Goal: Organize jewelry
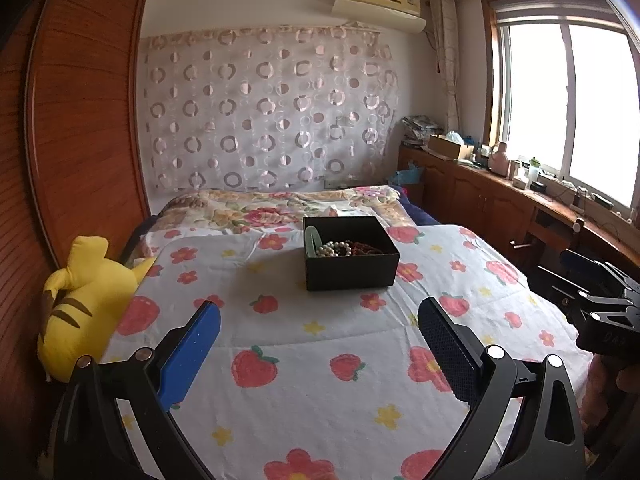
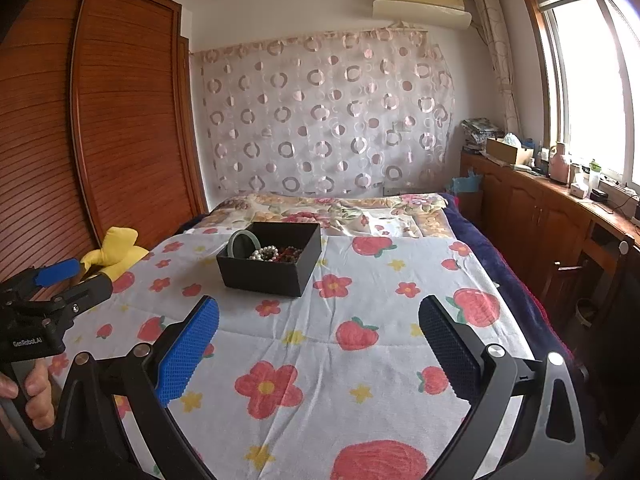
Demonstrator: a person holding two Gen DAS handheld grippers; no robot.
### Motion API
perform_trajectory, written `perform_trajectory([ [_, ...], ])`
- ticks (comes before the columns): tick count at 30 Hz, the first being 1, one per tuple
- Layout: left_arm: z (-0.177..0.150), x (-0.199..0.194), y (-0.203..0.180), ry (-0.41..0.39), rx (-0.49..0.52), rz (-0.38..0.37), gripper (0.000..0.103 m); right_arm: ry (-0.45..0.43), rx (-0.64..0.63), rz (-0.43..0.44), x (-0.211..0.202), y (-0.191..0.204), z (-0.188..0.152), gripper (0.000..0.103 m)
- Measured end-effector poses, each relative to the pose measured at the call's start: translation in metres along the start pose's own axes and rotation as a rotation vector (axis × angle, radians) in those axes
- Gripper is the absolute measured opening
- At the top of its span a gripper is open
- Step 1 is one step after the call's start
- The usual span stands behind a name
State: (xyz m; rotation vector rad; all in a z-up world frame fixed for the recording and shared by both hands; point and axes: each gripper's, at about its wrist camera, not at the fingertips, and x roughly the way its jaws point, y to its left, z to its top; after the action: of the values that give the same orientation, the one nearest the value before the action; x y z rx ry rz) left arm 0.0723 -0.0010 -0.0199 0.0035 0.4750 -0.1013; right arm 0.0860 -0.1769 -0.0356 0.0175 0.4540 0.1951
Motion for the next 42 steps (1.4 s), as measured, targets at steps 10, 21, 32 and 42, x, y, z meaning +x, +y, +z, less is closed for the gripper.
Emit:
perform_trajectory([
  [10,0.0001,-0.0008,-0.0004,-0.006,-0.005,0.004,0.096,0.000,0.001,0.000,-0.0001,-0.0003,-0.0002,0.101],
  [21,-0.0001,0.0007,0.0036,0.002,-0.022,0.011,0.096,0.000,0.002,0.001,-0.0001,-0.0002,-0.0004,0.101],
  [32,-0.0008,0.0006,0.0036,0.003,-0.021,0.012,0.096,-0.001,0.003,0.001,-0.0003,-0.0007,-0.0002,0.101],
  [42,0.0040,-0.0052,0.0038,-0.011,-0.019,0.010,0.096,-0.001,0.005,-0.001,-0.0013,-0.0006,-0.0002,0.101],
])
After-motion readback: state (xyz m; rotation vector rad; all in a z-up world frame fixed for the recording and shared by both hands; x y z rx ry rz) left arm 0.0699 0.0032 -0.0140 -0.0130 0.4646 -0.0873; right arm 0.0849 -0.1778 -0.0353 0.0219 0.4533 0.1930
